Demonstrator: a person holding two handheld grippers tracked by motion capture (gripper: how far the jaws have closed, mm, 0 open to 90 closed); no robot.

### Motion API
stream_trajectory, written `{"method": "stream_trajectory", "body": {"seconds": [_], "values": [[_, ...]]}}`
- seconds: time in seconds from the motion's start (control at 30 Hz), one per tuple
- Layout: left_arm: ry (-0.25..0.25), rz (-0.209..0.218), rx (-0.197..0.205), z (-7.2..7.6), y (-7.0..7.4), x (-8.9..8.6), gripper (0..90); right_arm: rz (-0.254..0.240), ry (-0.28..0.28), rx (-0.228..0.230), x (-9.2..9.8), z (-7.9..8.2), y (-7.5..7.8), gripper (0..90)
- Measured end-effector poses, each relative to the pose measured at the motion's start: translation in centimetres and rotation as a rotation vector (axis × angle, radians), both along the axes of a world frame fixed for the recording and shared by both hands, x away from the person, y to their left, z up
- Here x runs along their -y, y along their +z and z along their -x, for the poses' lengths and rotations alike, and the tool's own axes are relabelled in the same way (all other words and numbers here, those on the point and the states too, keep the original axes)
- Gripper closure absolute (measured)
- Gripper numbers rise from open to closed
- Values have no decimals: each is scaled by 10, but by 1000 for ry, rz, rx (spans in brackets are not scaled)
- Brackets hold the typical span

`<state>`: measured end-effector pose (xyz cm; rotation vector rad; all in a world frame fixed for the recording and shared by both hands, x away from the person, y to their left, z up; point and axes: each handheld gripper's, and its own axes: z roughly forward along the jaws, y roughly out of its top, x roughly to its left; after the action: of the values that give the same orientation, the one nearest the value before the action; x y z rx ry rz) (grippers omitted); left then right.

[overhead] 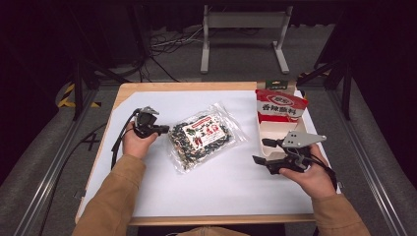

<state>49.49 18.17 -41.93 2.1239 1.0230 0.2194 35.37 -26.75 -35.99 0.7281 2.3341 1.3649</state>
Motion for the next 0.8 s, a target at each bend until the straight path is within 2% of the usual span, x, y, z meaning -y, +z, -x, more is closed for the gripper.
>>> {"method": "stream_trajectory", "body": {"seconds": [0.03, 0.07, 0.1, 0.17, 0.2, 0.23, 0.3, 0.37, 0.47, 0.53, 0.6, 0.63, 0.67, 0.8], "values": [[-4, 19, 33, 6, 5, -2, 897, 0, -2, 0, 0, 0, 0, 309], [-7, 35, 50, 10, 9, -2, 897, 1, -4, 0, -1, 0, 0, 309], [-7, 35, 50, 10, 9, -2, 897, 1, -4, 0, -1, 0, 0, 309], [-16, 54, 81, 18, 17, -4, 897, 2, -7, 2, -1, 0, 0, 310], [-31, 66, 124, 24, 25, -5, 897, 1, -10, 3, -2, 0, 1, 311], [-31, 66, 124, 24, 25, -5, 897, 1, -10, 3, -2, 0, 1, 311], [-48, 79, 157, 33, 33, -4, 898, 2, -14, 5, -2, 0, 1, 312], [-73, 64, 198, 41, 41, -2, 898, 1, -17, 5, -2, 0, 1, 312], [-86, 71, 220, 47, 46, -1, 898, -3, -22, 5, -3, 0, 1, 312], [-110, 82, 254, 55, 53, 0, 898, -5, -27, 4, -2, -1, 1, 310], [-116, 87, 264, 58, 55, 1, 898, -7, -30, 3, -2, -2, 1, 310], [-133, 92, 288, 65, 60, 3, 898, -11, -38, 1, -2, -3, 1, 309], [-133, 92, 288, 65, 60, 3, 898, -11, -38, 1, -2, -3, 1, 309], [-190, 91, 333, 77, 69, 6, 898, -20, -50, -4, -1, -7, 1, 309]]}}
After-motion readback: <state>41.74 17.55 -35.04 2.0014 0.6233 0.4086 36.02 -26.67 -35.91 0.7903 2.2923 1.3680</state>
